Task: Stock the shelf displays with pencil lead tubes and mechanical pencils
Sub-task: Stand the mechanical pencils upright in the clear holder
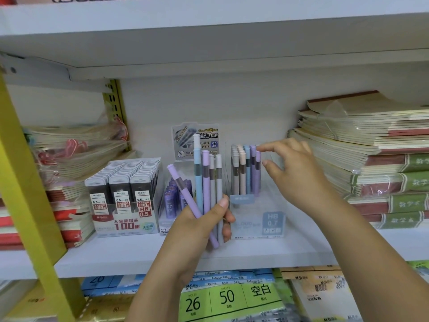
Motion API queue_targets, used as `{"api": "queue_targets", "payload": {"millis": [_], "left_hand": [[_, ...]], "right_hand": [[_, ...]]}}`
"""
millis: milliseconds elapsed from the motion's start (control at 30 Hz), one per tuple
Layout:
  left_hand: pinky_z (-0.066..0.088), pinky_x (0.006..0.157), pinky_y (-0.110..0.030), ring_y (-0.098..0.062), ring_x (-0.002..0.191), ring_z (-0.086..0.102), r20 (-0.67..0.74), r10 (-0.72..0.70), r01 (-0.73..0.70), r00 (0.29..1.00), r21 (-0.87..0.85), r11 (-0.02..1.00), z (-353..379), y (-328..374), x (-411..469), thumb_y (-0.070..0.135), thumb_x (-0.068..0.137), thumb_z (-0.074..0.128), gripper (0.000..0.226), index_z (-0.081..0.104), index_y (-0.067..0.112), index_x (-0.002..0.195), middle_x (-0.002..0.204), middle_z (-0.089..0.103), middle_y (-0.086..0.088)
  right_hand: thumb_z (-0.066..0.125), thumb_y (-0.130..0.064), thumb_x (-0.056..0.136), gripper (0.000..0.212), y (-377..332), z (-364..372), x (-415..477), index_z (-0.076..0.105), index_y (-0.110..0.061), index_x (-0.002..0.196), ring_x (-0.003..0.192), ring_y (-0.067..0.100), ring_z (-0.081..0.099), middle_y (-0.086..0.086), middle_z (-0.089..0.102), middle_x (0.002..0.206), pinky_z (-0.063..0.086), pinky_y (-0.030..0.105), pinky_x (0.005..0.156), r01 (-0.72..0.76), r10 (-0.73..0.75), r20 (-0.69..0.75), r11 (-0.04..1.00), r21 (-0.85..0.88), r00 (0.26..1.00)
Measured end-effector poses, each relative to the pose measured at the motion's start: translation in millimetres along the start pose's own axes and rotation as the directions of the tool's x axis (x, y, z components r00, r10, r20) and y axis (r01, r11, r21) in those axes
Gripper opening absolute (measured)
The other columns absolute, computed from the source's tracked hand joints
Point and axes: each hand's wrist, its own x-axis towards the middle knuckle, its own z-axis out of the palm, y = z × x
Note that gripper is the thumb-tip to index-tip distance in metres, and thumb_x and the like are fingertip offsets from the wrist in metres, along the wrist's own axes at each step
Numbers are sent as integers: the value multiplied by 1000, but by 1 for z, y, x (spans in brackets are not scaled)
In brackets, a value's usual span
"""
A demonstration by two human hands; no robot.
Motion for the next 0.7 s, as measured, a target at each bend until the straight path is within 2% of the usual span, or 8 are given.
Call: {"api": "queue_targets", "payload": {"millis": [133,200,267,367,433,500,600,700], "left_hand": [[44,50,-19,-15,57,57,16,-10,10,1000,-1,1000,1,2,-1,47,78,70,33,70,14,83,71,67,-2],[44,52,-20,-15,58,57,37,-4,4,999,11,1000,2,4,-1,49,75,71,32,73,17,79,73,68,-3],[46,54,-22,-14,58,57,58,11,-11,998,11,1000,4,6,-2,50,73,72,30,75,21,80,77,70,-3],[46,56,-24,-14,59,58,81,39,-42,996,28,999,7,7,-3,51,73,72,36,74,18,87,79,71,-3],[45,58,-25,-14,59,58,102,46,-50,994,35,998,10,8,-4,50,77,73,33,73,19,89,79,71,-2],[45,62,-29,-14,60,59,119,45,-49,992,33,998,13,7,-4,51,77,73,30,74,23,90,80,72,-1],[50,65,-33,-15,61,63,102,32,-28,994,-33,999,14,6,-4,46,77,72,27,77,23,89,82,73,-5],[47,62,-33,-17,58,60,60,30,-26,998,-67,997,8,6,-3,41,79,68,26,75,22,95,83,73,-7]], "right_hand": [[48,-29,98,35,-1,-2,-2,54,-39,131,119,9,30,-9,45,118,19,16,86,-43,39,83,998,42,996],[48,-27,99,34,-6,-7,-4,56,-31,132,120,11,33,-6,51,124,20,15,89,9,-9,20,999,32,1000],[50,-28,98,29,-17,-15,-8,62,-26,124,114,8,42,-10,58,116,25,12,87,79,-74,-83,995,66,994],[58,-37,89,23,-39,-25,-16,67,-35,111,91,-8,53,-20,64,94,36,5,73,67,-65,-18,924,376,998],[65,-32,86,27,-51,-28,-22,65,-35,112,80,-5,60,-12,70,84,42,8,69,-4,-86,131,824,567,988],[68,-21,86,29,-55,-27,-26,64,-32,113,76,7,65,-3,72,81,49,19,74,-47,-102,193,765,642,976],[67,-9,86,27,-53,-29,-23,63,-23,109,77,17,68,7,73,81,53,22,71,-78,-5,107,653,753,994],[61,-5,91,25,-40,-43,-14,58,-25,107,71,12,69,2,74,83,51,19,59,16,159,-128,565,825,979]]}}
